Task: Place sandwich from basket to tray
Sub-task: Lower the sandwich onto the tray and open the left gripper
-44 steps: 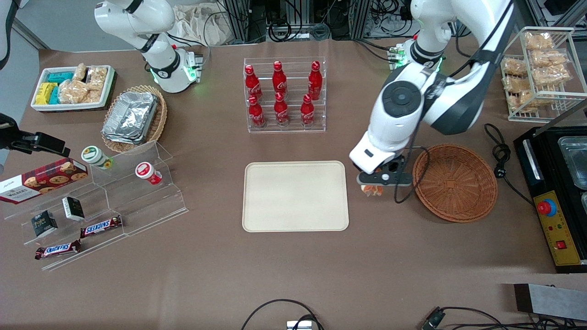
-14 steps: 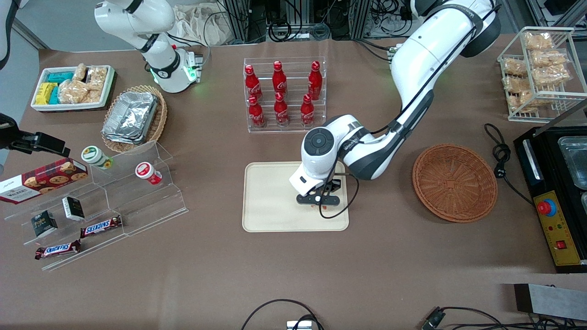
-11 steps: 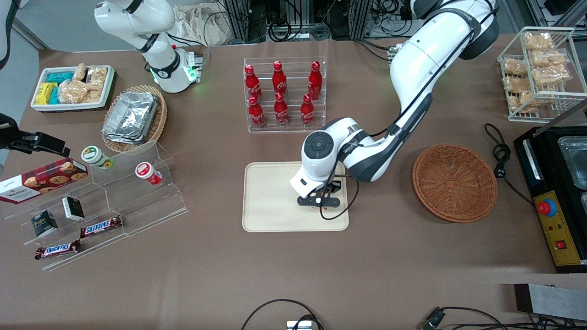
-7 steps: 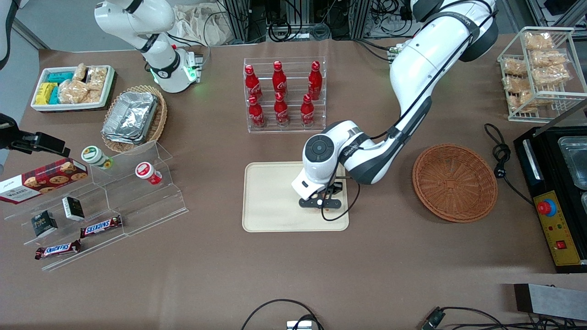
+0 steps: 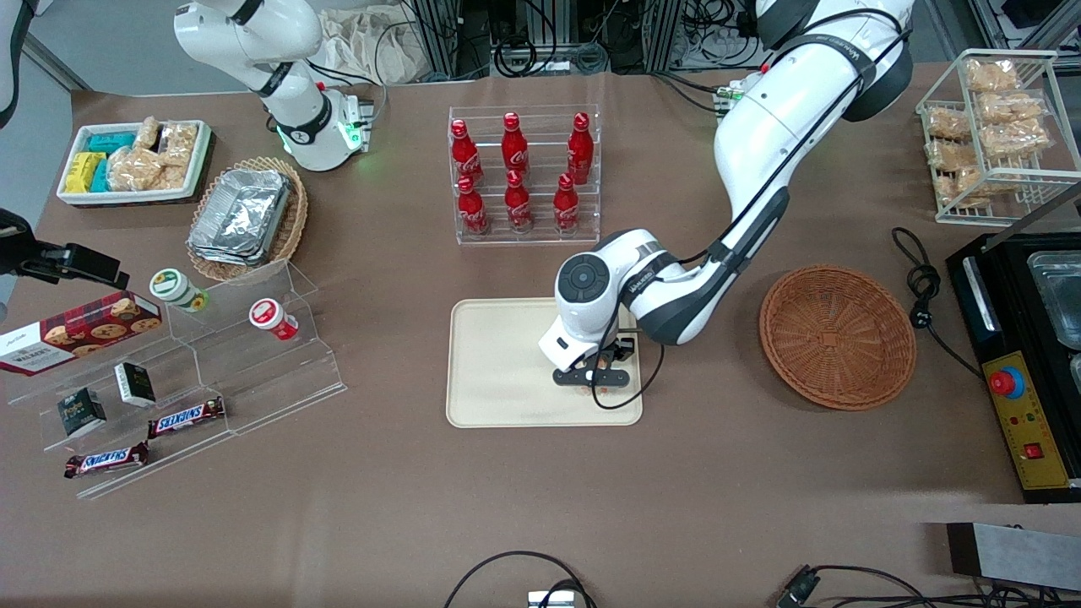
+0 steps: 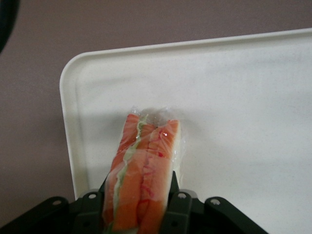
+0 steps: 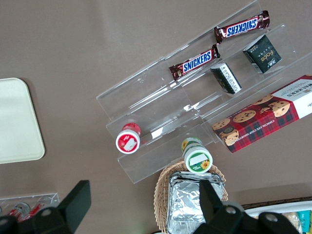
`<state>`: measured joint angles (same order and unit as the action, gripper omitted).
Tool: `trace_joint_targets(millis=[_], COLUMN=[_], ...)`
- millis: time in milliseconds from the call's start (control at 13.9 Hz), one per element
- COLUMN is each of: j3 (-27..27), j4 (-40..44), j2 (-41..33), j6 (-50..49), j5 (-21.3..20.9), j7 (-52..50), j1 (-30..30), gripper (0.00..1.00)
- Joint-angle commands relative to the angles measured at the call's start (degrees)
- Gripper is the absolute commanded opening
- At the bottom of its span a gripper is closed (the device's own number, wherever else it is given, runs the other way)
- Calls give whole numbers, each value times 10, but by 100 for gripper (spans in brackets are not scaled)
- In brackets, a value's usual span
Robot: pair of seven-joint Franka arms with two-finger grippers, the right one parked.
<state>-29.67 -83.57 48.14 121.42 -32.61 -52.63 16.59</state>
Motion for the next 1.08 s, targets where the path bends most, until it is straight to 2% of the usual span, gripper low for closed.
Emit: trace_joint_targets(millis=[0, 72, 289, 1010], j3=[2, 2, 2, 0], j4=[20, 21, 21, 46], j2=[10, 8, -6, -58], j6=[-7, -7, -17, -86], j5=[-15, -15, -22, -10], j7=[-35, -45, -84, -77], j1=[13, 13, 12, -8], gripper=[87, 90, 90, 88])
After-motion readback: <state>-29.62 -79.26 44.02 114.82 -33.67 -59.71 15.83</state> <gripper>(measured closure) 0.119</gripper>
